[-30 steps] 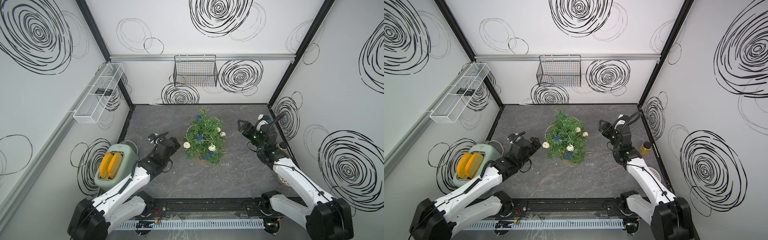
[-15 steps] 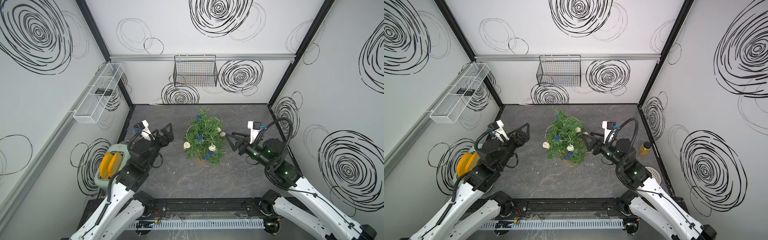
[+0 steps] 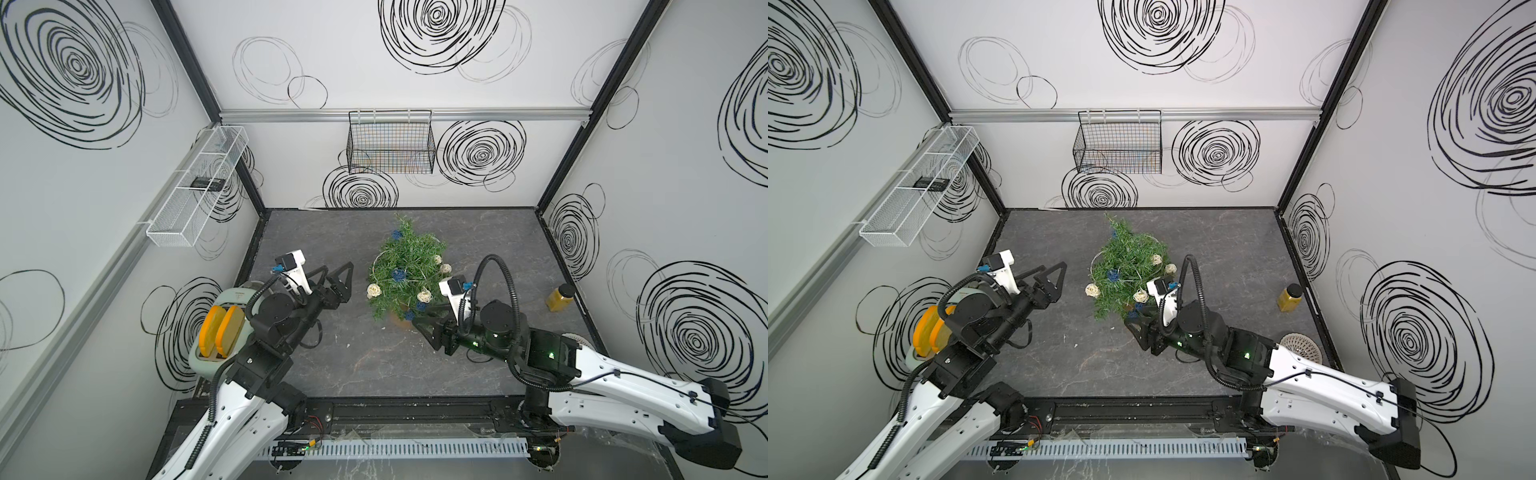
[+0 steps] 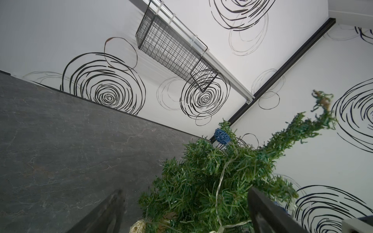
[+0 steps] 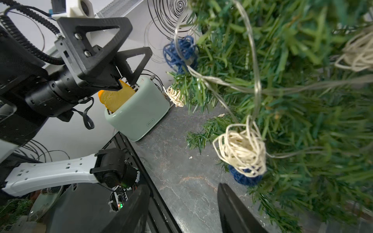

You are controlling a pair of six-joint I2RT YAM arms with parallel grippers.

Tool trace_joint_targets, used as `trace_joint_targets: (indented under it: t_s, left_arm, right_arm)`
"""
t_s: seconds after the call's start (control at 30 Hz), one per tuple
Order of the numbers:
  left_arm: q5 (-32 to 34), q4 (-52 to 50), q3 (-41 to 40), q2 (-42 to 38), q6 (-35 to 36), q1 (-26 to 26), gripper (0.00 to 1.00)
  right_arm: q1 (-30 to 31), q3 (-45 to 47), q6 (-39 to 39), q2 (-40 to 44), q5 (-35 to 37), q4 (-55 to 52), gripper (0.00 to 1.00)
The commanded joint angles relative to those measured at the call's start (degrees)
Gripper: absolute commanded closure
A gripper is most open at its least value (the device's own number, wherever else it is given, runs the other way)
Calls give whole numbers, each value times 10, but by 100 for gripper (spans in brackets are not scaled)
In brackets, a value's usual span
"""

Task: Remove string lights from the small christmas tree
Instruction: Pick up the light string from the Christmas tree.

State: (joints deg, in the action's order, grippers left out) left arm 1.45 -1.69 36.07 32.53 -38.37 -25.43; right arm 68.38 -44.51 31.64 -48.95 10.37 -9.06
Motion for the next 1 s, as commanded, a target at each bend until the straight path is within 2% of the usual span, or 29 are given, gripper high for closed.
trace_joint_targets:
  t_s: [0.0,0.17,0.37,0.43,0.97]
  left_arm:
    - [-17,16,-5,-1,-2,4,3]
    - [-15,12,-11,-5,3,4,1]
    - [-21,10,-9,-4,8,6,4]
    - [-26,10,-7,-2,10,8,4]
    - [-47,6,-2,8,7,21,4]
  right_arm:
    - [8,-19,21,3,97,5,41]
    - [1,34,48,36,136,73,37]
    - [-107,44,93,29,-22,107,33]
    - [-124,48,106,25,-55,122,33]
    - [-127,27,115,-12,-97,113,45]
